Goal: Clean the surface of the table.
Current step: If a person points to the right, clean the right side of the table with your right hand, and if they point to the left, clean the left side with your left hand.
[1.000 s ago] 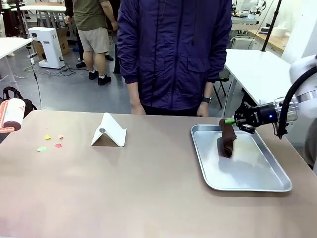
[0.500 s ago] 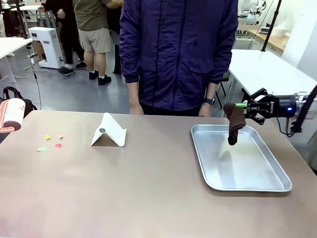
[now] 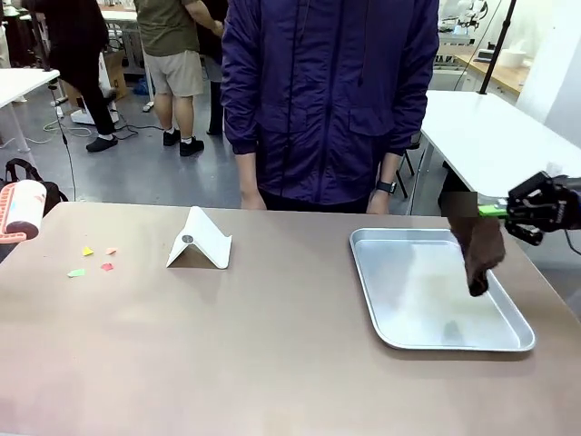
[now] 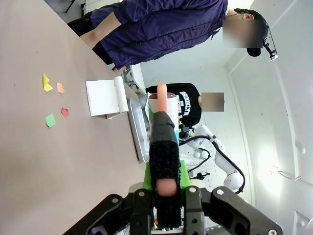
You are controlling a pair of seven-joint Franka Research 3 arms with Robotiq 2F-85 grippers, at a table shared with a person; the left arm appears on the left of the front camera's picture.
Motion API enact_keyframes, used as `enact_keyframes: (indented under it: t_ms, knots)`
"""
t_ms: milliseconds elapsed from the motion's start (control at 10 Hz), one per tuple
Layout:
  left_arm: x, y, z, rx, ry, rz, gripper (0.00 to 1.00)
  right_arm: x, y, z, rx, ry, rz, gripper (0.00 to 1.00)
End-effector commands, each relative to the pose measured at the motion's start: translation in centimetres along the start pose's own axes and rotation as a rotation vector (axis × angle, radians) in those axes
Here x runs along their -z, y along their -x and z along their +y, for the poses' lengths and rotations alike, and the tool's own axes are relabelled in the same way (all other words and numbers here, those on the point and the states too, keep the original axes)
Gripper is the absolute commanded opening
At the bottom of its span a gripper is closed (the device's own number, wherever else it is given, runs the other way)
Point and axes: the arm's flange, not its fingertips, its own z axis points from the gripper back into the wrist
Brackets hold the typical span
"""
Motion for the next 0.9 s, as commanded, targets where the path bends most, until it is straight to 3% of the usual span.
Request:
enact_keyframes:
  t_ms: [0,100,800]
  knots:
    - [0.0,0.4,-0.3,0.006,0.000,0.002,0.00,-0.9,1.2,-1.6,-0.124,-0.017,-0.069,0.07]
    - [0.0,0.4,-0.3,0.006,0.000,0.002,0.00,0.0,0.0,0.0,0.000,0.000,0.000,0.07]
    - [0.0,0.4,-0.3,0.006,0.000,0.002,0.00,0.0,0.0,0.0,0.000,0.000,0.000,0.07]
